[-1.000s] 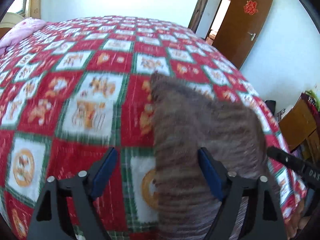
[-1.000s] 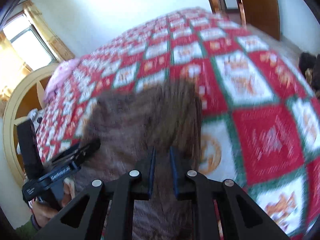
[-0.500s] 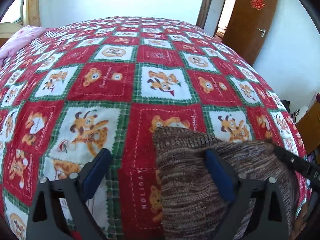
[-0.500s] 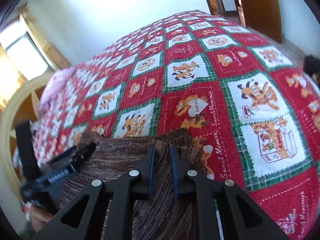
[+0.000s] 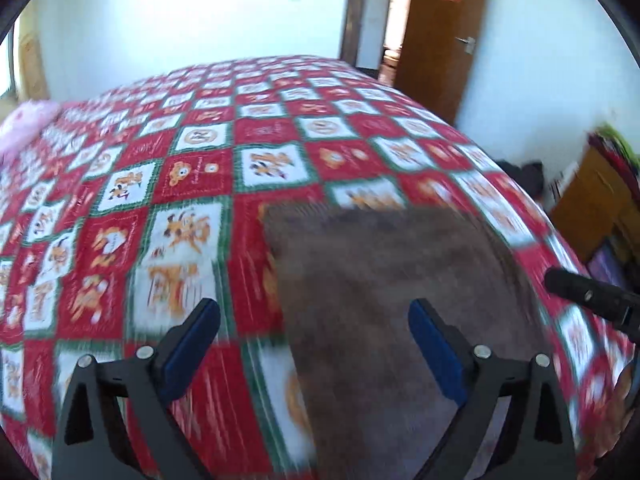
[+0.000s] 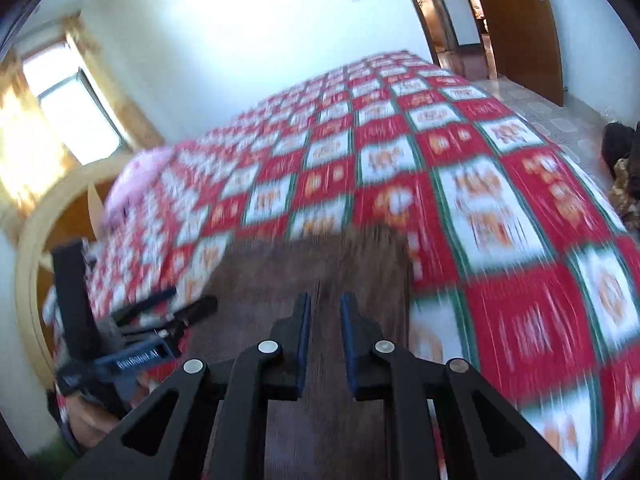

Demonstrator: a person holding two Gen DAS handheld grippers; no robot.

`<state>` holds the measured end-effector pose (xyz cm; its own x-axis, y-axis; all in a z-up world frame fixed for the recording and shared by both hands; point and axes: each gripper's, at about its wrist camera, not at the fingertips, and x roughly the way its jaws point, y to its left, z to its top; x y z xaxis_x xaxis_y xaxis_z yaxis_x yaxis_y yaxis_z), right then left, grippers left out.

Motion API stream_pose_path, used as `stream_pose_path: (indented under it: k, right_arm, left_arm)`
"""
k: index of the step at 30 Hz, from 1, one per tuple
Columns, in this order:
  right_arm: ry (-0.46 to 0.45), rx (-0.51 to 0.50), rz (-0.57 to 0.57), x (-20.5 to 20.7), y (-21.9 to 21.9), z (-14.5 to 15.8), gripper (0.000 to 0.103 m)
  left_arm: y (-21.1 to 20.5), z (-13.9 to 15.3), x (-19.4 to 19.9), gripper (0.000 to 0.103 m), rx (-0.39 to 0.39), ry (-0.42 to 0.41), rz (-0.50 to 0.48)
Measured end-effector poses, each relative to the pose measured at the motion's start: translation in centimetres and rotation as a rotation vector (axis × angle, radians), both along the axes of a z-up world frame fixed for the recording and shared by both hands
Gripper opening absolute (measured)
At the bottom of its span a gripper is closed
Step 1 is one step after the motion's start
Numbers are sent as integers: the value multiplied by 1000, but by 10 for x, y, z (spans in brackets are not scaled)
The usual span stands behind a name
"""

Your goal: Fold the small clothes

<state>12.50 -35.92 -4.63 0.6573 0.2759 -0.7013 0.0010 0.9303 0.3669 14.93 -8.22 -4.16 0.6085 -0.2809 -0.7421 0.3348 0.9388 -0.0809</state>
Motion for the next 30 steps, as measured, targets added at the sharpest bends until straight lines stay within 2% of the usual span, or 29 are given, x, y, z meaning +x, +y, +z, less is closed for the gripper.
stream_pose_path:
  k: [2,5,7,9,13,14,17,19,20,21,25,28,30]
  right_arm:
    - [57,4,45,-26,10,-10,16]
    - [149,-98,80,-65,27,-35,16]
    - [172,-138,55,-84,27,-49,16]
    - [151,-83,1,-105,18,-46,16]
    - [244,-67,-102,-127,4,-50,16]
    - [241,-47,-117,-135,3,-48,16]
    - [142,-8,-127,-161,8,-30,18]
    - [75,3,-153,-174,14,-21,34]
    - [54,15,-167,-175,17,-18,51]
    - [36,33,-181,-177,20,-17,60]
    - [34,61,-203,-172,31,-19,60]
    - [40,1,-207,-168,44,-17,60]
    - [32,-44,-201,-167,52,-13,60]
  left_arm:
    - [-1,-4,-25,97,15,6,-16]
    - [-1,-12,-52,97,33,20,-48]
    - [1,-21,-62,97,62,36,-49]
    - [7,-28,-72,97,66,55,-53]
    - [15,-29,-88,97,65,69,-34]
    - [16,-26,-92,97,63,55,-32]
    - [18,-19,-101,98,92,-1,-17]
    - [19,-15,-105,98,100,-24,-5]
    - [20,-13,-106,98,96,-28,-6]
    - [21,-11,-107,98,94,-34,-7]
    - [21,-4,-115,103,166,-101,19]
    - [23,-3,-118,103,239,-143,47]
    - [25,-5,-115,103,269,-137,58]
